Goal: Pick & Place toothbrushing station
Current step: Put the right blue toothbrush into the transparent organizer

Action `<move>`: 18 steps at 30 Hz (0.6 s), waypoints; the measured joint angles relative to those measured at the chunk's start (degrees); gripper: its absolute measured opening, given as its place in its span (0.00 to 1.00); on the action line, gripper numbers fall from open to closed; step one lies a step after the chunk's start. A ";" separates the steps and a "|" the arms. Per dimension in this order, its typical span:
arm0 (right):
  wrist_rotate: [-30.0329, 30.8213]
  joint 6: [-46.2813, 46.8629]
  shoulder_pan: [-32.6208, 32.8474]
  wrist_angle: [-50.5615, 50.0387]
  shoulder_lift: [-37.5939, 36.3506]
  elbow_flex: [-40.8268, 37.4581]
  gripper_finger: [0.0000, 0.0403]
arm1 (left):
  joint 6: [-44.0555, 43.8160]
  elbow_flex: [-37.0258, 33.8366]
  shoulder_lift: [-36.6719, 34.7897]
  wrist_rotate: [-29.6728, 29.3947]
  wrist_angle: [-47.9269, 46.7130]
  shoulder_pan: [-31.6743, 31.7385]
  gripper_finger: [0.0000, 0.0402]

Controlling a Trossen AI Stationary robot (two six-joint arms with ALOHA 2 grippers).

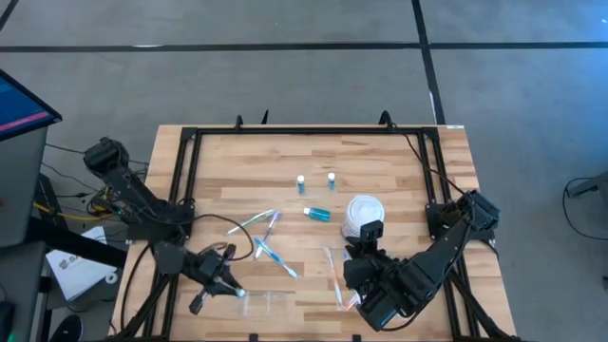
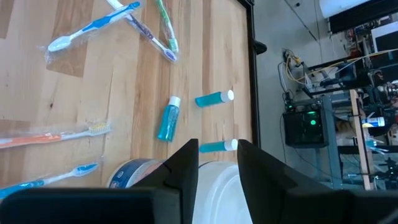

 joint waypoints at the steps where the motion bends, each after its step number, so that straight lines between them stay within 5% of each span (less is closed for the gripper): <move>1: 0.00 0.05 0.01 0.00 0.00 0.00 0.25 | 0.13 0.00 0.00 -2.47 -0.53 -1.39 0.03; 9: 0.00 0.09 0.00 0.04 0.00 0.00 0.25 | 2.79 0.00 1.22 -14.31 -1.31 -9.07 0.04; 18: 0.00 0.09 0.02 0.40 0.00 0.00 0.25 | 0.27 0.00 8.88 -16.37 1.88 -9.55 0.04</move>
